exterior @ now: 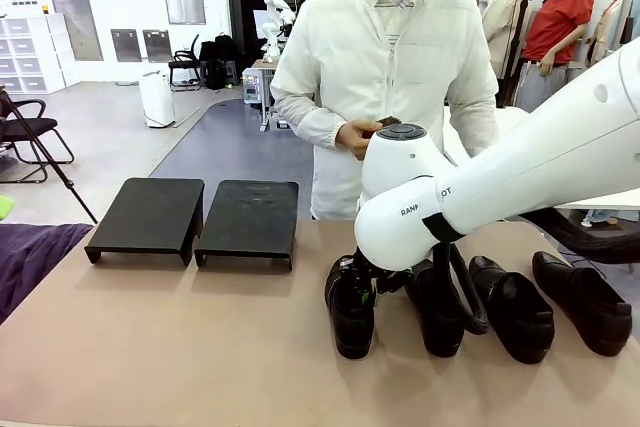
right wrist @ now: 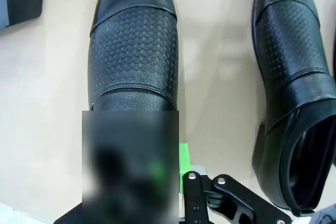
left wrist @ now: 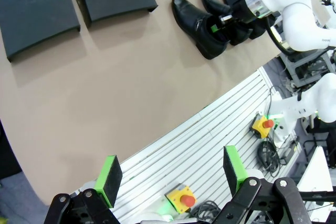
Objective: Organize the shoes by placing them on the stand.
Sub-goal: Pick up one Shoe and place it in the middle of the table.
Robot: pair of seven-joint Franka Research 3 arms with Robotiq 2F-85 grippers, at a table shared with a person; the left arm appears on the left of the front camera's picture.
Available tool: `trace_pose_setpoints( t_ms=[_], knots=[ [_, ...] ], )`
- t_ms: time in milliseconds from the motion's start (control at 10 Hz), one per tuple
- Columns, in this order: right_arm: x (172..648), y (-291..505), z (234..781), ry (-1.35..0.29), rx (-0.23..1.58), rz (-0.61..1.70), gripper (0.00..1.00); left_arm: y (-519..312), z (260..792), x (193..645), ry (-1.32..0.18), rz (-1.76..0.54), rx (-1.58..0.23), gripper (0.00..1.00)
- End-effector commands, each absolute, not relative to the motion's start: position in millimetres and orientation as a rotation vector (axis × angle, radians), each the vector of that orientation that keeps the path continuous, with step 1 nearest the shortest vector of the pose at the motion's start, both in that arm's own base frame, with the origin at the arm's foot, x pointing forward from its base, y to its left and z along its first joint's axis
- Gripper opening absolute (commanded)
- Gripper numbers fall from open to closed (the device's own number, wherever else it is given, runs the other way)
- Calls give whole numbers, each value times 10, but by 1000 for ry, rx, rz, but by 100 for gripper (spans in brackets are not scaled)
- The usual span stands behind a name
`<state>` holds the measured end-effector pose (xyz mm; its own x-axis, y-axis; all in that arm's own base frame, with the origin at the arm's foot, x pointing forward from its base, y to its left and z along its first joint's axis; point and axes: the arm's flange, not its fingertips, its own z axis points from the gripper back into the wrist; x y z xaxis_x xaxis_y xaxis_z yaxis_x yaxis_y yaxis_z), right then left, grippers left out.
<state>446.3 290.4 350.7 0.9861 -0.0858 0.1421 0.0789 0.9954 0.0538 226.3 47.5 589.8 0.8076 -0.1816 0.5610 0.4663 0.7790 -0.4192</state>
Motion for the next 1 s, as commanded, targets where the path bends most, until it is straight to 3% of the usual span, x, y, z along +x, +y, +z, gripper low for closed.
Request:
trace_pose_setpoints(
  t_ms=[0,400,900],
  knots=[
    [4506,3019,3527,-153,10,-115,0,482,5906,2263,-531,-385,-595,100],
    [4262,2969,3777,-118,26,-146,0,482,5906,2263,-531,-385,-595,100],
    [3293,3400,3982,-117,236,23,0,482,5906,2263,-531,-385,-595,100]
  ],
)
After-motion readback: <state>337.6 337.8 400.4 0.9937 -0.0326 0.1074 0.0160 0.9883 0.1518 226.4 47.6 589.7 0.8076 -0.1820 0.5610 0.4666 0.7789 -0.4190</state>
